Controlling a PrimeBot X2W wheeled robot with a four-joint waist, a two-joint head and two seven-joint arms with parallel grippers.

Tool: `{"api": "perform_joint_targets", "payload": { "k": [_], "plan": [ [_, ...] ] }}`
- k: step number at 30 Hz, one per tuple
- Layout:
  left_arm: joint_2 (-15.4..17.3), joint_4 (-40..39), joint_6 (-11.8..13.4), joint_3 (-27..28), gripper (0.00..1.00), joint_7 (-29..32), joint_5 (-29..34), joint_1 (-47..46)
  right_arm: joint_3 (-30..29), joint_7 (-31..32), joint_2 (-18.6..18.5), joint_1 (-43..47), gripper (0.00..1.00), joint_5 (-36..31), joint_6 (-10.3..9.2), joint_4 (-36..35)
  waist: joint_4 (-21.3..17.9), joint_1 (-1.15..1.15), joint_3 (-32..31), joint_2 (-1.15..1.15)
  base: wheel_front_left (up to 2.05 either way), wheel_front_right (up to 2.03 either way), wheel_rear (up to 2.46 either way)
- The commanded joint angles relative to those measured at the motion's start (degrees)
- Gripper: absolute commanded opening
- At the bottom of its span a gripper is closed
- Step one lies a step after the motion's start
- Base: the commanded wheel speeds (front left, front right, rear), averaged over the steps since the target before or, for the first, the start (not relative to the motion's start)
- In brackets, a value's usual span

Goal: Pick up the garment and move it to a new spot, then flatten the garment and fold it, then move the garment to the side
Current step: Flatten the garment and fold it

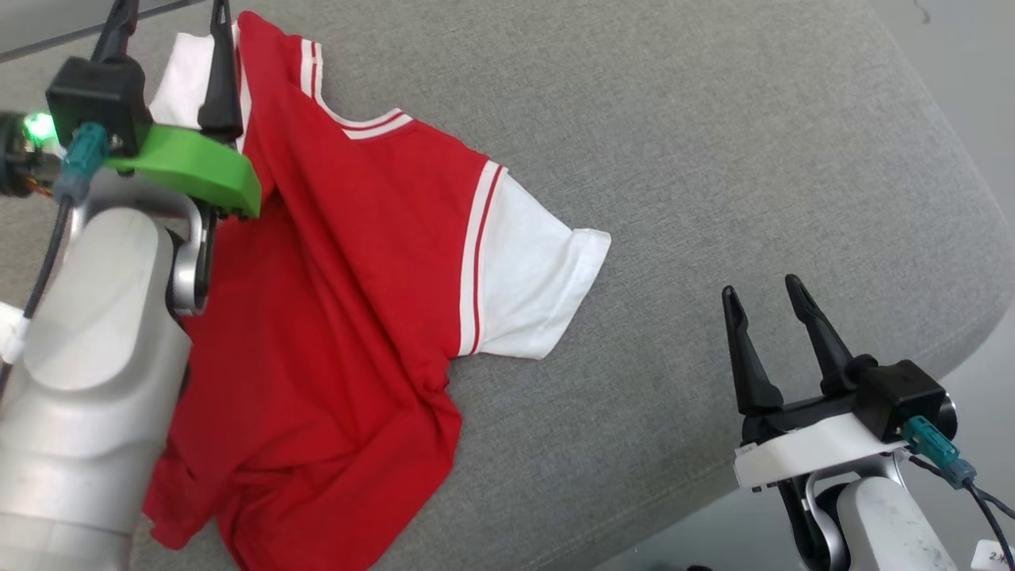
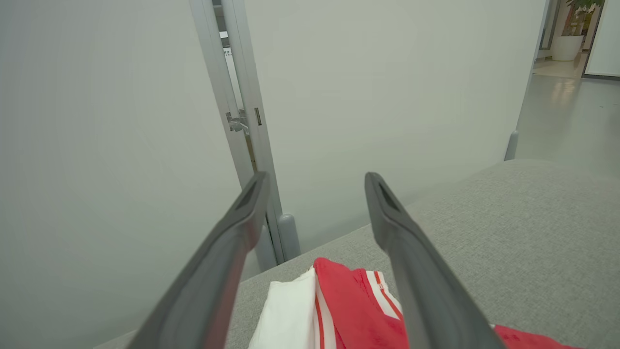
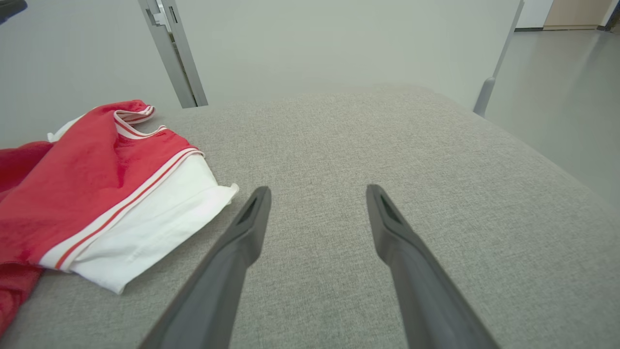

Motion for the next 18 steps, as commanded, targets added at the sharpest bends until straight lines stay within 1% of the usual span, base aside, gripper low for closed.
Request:
{"api": "perform_joint_targets", "payload": {
  "k": [1,4,8,12,15,18],
  "plan": [
    [-0.96,-1.58,-0.13,1.43,1.00,-0.16,0.56,3.16,-0.59,-0.16,-0.09,0.59,1.00,-0.81,-0.08,-0.15,3.57,0.00,-3.85,0.00,0.00,0.00,0.00],
    [-4.07,-5.37,-0.79,5.09,1.00,-0.17,0.57,9.36,-2.51,-0.17,-0.13,1.68,1.00,-2.16,-0.08,-0.08,6.35,0.00,-7.40,0.00,0.00,0.00,0.00],
    [-7.92,-11.04,-1.46,8.42,1.00,-0.17,1.38,19.04,-5.37,-0.17,-0.11,3.02,1.00,-4.13,-0.08,-0.46,9.88,0.00,-11.59,0.00,0.00,0.00,0.00],
    [-10.86,-17.52,-1.58,10.54,1.00,-0.17,4.02,28.92,-7.85,-0.17,-0.12,4.63,1.00,-5.40,-0.08,-0.47,13.05,0.00,-14.80,0.00,0.00,0.00,0.00],
    [-12.27,-21.88,-1.81,11.14,1.00,-0.11,6.00,36.37,-9.73,-0.17,-0.10,5.97,1.00,-5.92,-0.08,-0.41,15.25,0.00,-16.47,0.00,0.00,0.00,0.00],
    [-13.48,-25.42,-1.05,14.11,1.00,-0.11,6.52,43.85,-11.02,-0.16,-0.10,7.25,1.00,-6.36,-0.08,0.08,17.03,0.00,-17.93,0.00,0.00,0.00,0.00]
  ]
}}
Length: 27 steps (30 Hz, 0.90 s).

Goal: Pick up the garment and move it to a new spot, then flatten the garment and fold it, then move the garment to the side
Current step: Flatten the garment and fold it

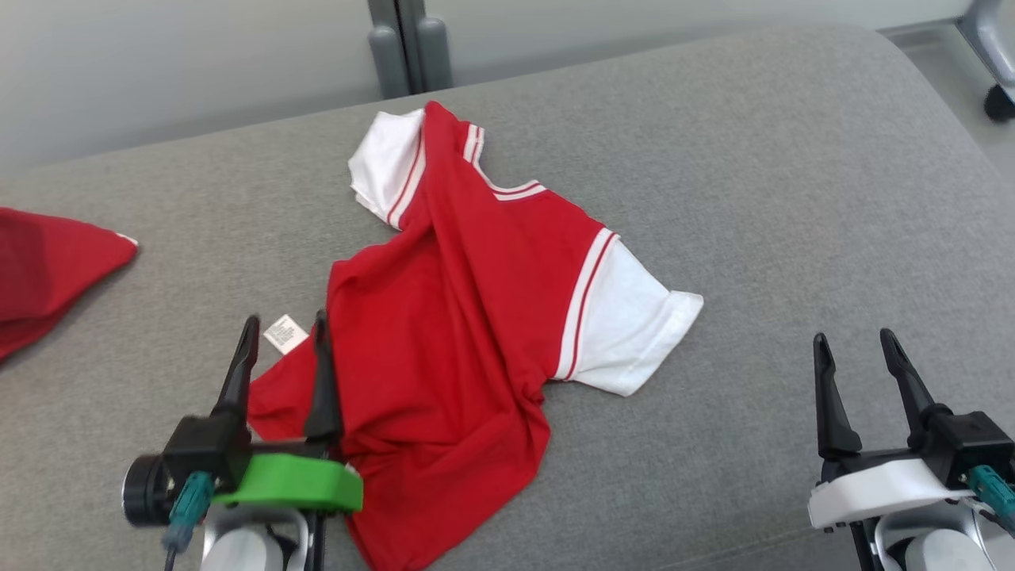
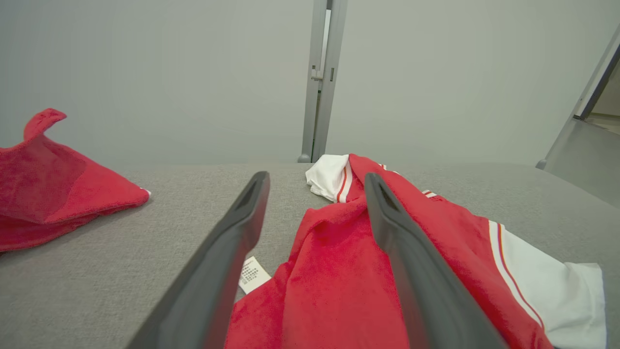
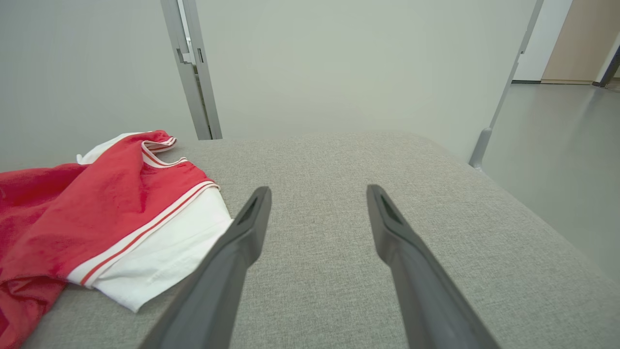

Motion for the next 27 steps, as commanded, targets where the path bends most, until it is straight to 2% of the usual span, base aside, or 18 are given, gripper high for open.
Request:
{"api": "perform_joint_targets", "payload": {
  "k": [1,4,9,14,21,27],
  "plan": [
    [-0.41,-1.01,0.01,1.42,1.00,-0.02,0.01,2.84,-0.59,-0.17,-0.12,1.48,1.00,-0.42,-0.08,0.30,5.67,0.00,-5.40,0.00,0.00,0.00,0.00],
    [-1.06,-2.29,-0.96,4.41,1.00,-0.02,0.35,8.62,-1.36,-0.17,-0.12,2.96,1.00,-0.98,-0.08,0.92,7.48,0.00,-6.60,0.00,0.00,0.00,0.00],
    [-1.49,-3.02,-5.04,8.00,1.00,-0.01,1.88,14.10,-1.35,-0.17,-0.13,4.83,1.00,-1.06,-0.08,1.61,9.61,0.00,-7.89,0.00,0.00,0.00,0.00],
    [-1.78,-2.51,-8.89,9.22,1.00,-0.02,5.99,17.16,-1.14,-0.17,-0.12,5.67,1.00,-0.59,-0.08,1.83,10.34,0.00,-8.40,0.00,0.00,0.00,0.00],
    [-2.51,-1.47,-11.19,10.05,1.00,-0.02,6.94,19.49,-0.82,-0.17,-0.12,5.73,1.00,-0.17,-0.08,2.69,9.65,0.00,-8.80,0.00,0.00,0.00,0.00],
    [-2.76,-1.07,-11.63,10.76,1.00,-0.02,7.55,19.70,-0.55,-0.17,-0.12,5.47,1.00,0.13,-0.08,3.17,9.17,0.00,-8.88,0.00,0.00,0.00,0.00]
  ]
}}
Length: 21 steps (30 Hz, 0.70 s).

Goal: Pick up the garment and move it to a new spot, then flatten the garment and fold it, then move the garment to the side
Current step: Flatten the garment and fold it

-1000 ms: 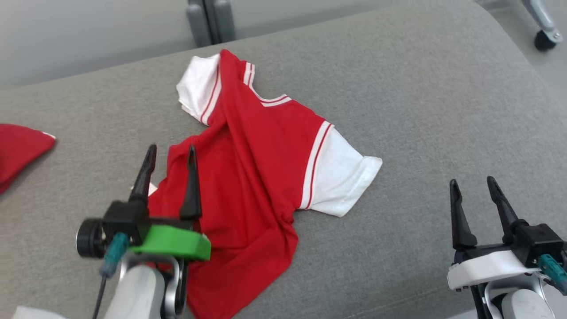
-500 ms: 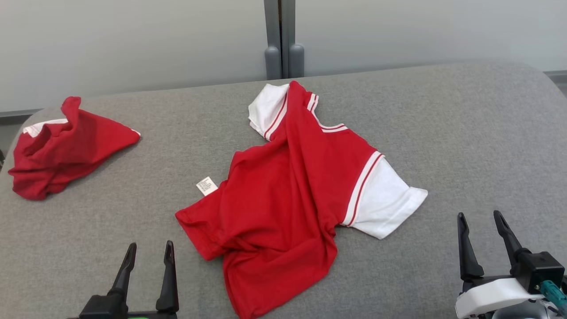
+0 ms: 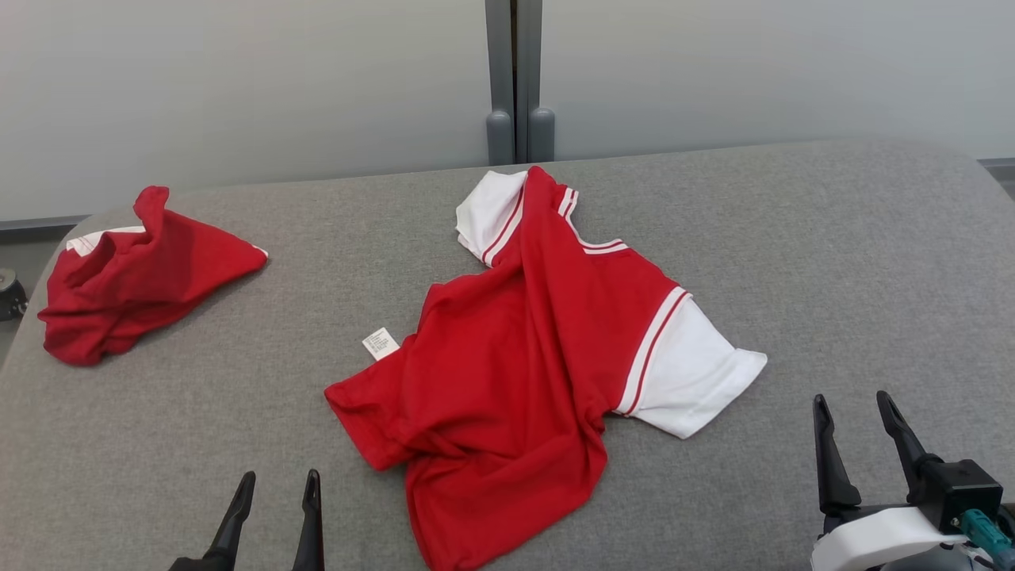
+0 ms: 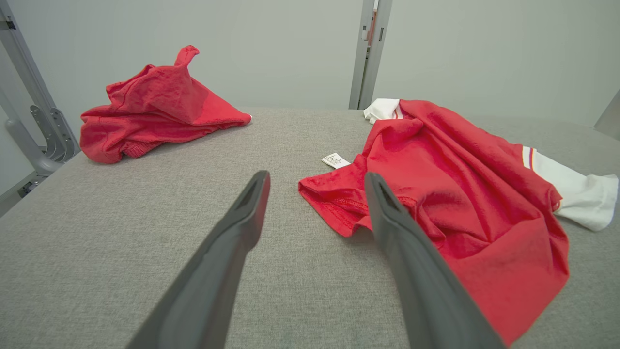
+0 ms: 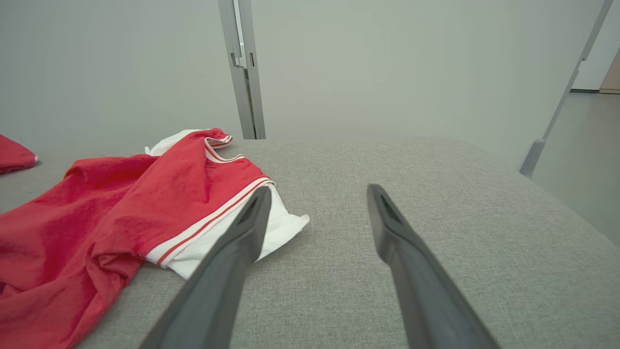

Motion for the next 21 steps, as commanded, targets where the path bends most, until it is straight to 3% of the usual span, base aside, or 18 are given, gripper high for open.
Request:
{"api": "perform_joint_targets", "payload": {
  "k": [1,5,8,13,21],
  "plan": [
    [0.01,0.27,-0.21,0.34,1.00,-0.02,0.59,0.49,0.02,-0.17,-0.14,0.02,1.00,0.55,-0.08,0.09,-0.16,0.00,0.01,0.00,0.00,0.00,0.00],
    [-0.06,0.92,0.41,0.66,1.00,-0.02,0.82,0.13,0.36,-0.17,-0.13,-1.85,1.00,0.97,-0.08,-0.42,-0.71,0.00,0.15,0.00,0.00,0.00,0.00],
    [-0.08,3.85,0.88,-2.62,1.00,0.91,-0.26,-0.97,2.33,-0.17,-1.81,-4.60,1.00,0.14,-0.08,0.63,-0.94,0.00,0.58,0.00,0.00,0.00,0.00],
    [0.48,1.77,0.00,-9.03,1.00,14.08,-0.29,-3.68,5.20,2.56,-5.86,-12.79,1.00,-0.03,-0.08,7.77,-0.55,0.00,2.83,0.00,0.00,0.00,0.00],
    [3.76,-9.57,-0.66,-19.25,1.00,33.36,-4.93,-3.59,10.85,20.07,-8.91,-27.40,1.00,1.11,-0.08,18.75,0.14,0.00,8.03,0.00,0.00,0.00,0.00]
  ]
}}
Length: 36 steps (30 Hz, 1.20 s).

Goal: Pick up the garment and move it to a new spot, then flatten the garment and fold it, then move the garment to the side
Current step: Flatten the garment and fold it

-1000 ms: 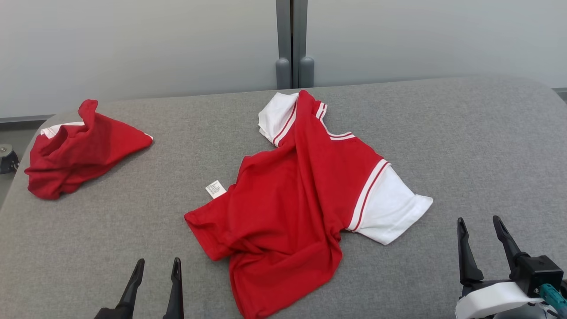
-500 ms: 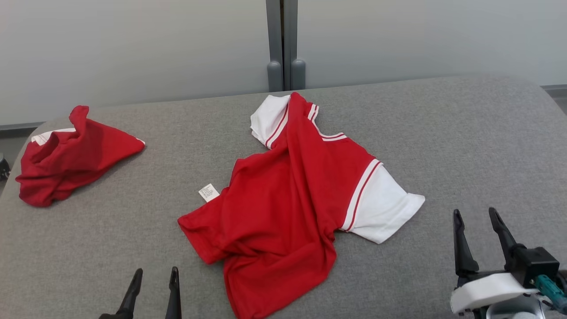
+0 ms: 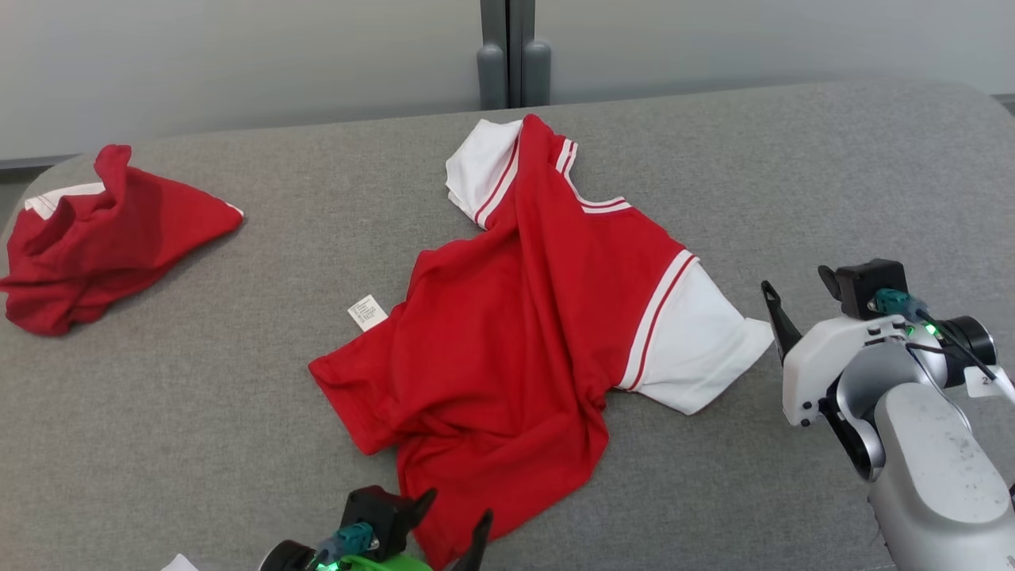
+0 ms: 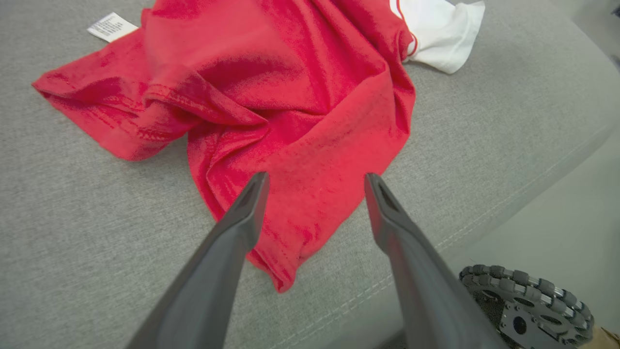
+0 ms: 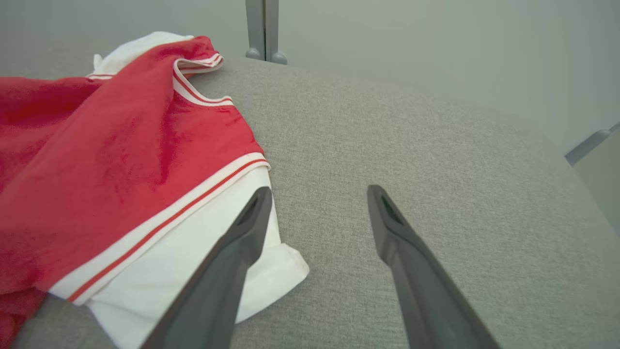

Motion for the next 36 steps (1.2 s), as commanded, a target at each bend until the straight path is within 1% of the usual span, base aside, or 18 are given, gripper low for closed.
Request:
{"api": "perform_joint_targets", "payload": {
  "k": [1,4,6,10,11,19,27,30,31,32,33,34,36],
  "plan": [
    [0.84,-1.28,-0.18,-0.90,1.00,1.49,-1.35,0.26,1.12,1.89,-0.45,-1.51,1.00,-0.27,-0.08,1.52,0.77,0.00,2.43,0.00,0.00,0.00,0.00],
    [2.87,-2.87,-0.22,-3.48,1.00,4.11,-2.15,-0.67,2.60,5.70,-0.90,-4.59,1.00,-0.31,-0.08,4.95,1.61,0.00,4.63,0.00,0.00,0.00,0.00],
    [3.49,-3.17,-0.23,-5.00,1.00,5.10,-3.25,-1.53,3.43,8.20,-1.30,-5.70,1.00,-0.08,-0.08,7.53,2.27,0.00,5.77,0.00,0.00,0.00,0.00],
    [5.39,-1.60,-0.21,-6.79,1.00,5.39,-3.42,-2.80,5.21,11.74,-1.27,-6.99,1.00,2.45,-0.08,10.75,3.36,0.00,7.30,0.00,0.00,0.00,0.00],
    [5.18,-0.98,-0.21,-7.06,1.00,5.19,-3.74,-2.89,6.30,12.55,-1.30,-7.05,1.00,3.27,-0.08,11.24,3.46,0.00,7.55,0.00,0.00,0.00,0.00],
    [4.92,2.71,-0.18,-7.57,1.00,3.14,-3.75,-3.99,11.37,14.04,-2.43,-6.39,1.00,9.71,0.05,10.88,3.13,0.00,8.02,0.00,0.00,0.00,0.00],
    [5.52,4.69,0.59,-7.68,1.00,2.50,-3.10,-4.25,13.15,15.03,-4.11,-5.50,1.00,13.46,0.03,8.84,2.09,0.00,7.89,0.00,0.00,0.00,0.00],
    [5.72,6.20,0.55,-7.83,1.00,2.72,-3.51,-4.35,13.97,16.28,-3.68,-4.93,1.00,15.01,0.04,8.65,1.90,0.00,8.13,0.00,0.00,0.00,0.00],
    [5.84,6.89,0.50,-7.97,1.00,2.83,-3.75,-4.31,14.31,16.65,-3.40,-4.61,0.65,16.03,0.04,8.48,1.85,0.00,8.13,0.00,0.00,0.00,0.00],
    [5.91,7.44,0.46,-7.94,0.82,2.55,-3.91,-4.41,13.75,16.59,-3.01,-4.49,0.18,16.95,0.04,8.42,1.80,0.00,8.11,0.00,0.00,0.00,0.00],
    [6.15,8.26,0.63,-7.87,0.37,2.38,-3.46,-4.82,13.69,16.74,-2.80,-4.44,0.00,17.75,0.04,8.32,1.80,0.00,7.97,0.00,0.00,0.00,0.00],
    [6.20,8.83,0.89,-7.72,0.00,1.85,-3.19,-5.14,13.72,16.74,-2.70,-4.39,0.00,18.66,0.04,8.06,1.81,0.00,7.79,0.00,0.00,0.00,0.00],
    [5.81,9.97,1.08,-7.21,0.00,0.78,-3.49,-5.70,12.13,15.47,-2.65,-4.36,0.00,20.62,-0.04,7.45,1.90,0.00,7.15,0.00,0.00,0.00,0.00]
  ]
}}
